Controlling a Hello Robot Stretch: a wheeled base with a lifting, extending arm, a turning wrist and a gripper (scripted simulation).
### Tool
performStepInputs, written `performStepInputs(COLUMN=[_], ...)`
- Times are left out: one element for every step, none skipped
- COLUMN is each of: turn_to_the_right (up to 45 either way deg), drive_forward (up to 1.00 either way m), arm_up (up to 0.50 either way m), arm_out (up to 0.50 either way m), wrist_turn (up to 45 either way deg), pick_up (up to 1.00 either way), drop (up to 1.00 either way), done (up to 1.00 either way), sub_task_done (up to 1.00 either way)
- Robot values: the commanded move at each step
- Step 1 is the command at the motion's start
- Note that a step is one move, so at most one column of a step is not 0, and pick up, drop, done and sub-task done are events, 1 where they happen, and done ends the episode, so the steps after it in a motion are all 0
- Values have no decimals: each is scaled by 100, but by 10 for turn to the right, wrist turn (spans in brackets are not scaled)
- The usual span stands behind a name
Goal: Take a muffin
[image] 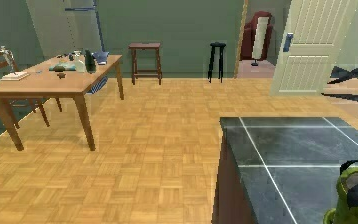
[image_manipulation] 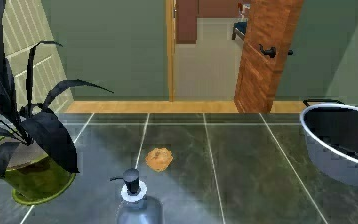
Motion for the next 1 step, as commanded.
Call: performStepInputs(turn_to_the_right=[0], drive_forward=[0], arm_up=[50], arm_out=[0], wrist_turn=[0], pick_up=[0], drop=[0], done=[0], sub_task_done=[0])
